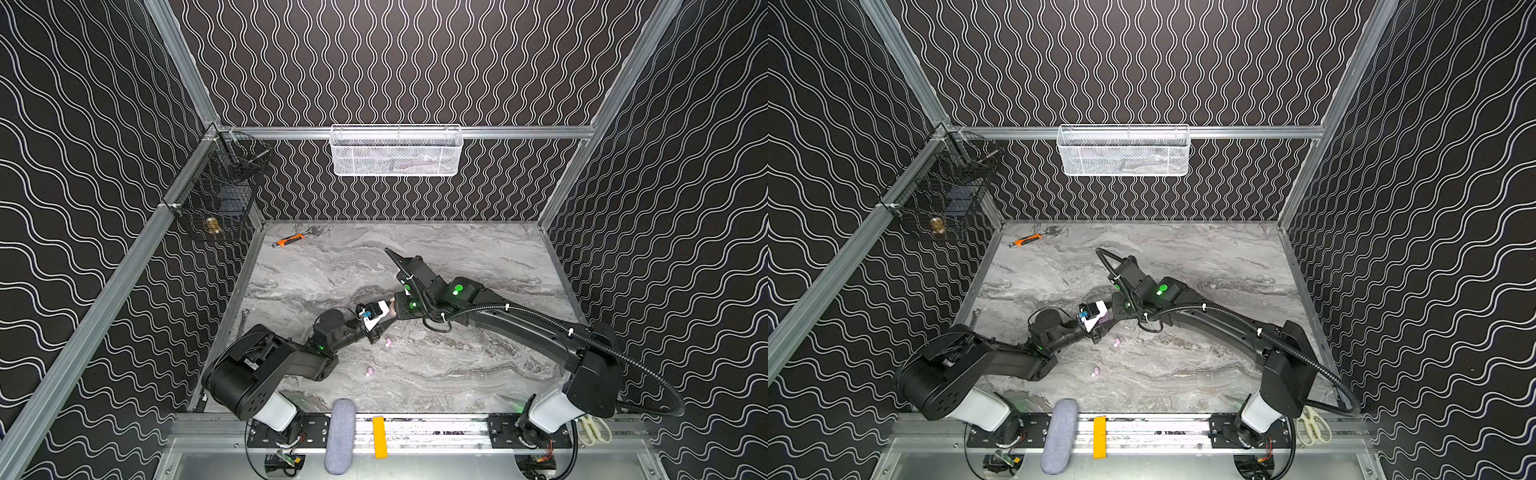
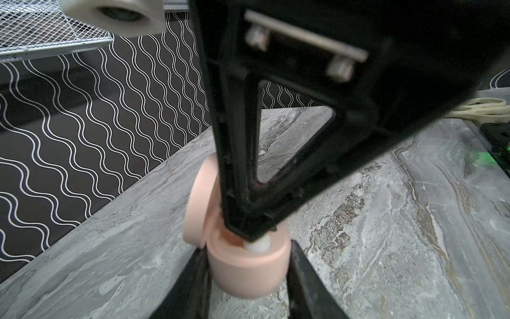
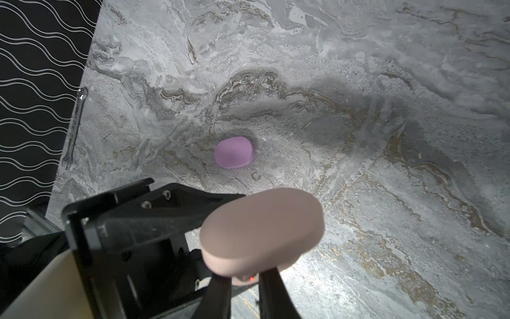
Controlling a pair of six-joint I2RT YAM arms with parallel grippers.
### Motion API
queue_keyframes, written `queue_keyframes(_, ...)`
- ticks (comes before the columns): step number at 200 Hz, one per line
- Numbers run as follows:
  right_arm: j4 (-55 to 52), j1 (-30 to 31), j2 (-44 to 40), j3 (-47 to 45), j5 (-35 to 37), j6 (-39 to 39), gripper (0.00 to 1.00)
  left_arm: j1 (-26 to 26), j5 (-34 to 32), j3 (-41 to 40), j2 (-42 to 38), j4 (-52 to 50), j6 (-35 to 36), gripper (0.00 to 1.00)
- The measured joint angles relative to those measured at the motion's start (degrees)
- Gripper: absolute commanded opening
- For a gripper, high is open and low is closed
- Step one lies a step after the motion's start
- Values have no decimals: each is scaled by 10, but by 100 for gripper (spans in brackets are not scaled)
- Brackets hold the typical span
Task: Insert wireless bluetooth earbuds into charging case
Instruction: Insert the wireless bluetooth earbud into the charging case.
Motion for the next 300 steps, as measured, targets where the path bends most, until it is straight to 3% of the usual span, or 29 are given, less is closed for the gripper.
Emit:
queue_keyframes(210,-12,17,6,14,16,-4,25,-1,-2,0,0,-7,10,37)
queue_keyframes(300,-12,17,-13,-2,25,-4,22,-1,-2,0,0,-3,10,37)
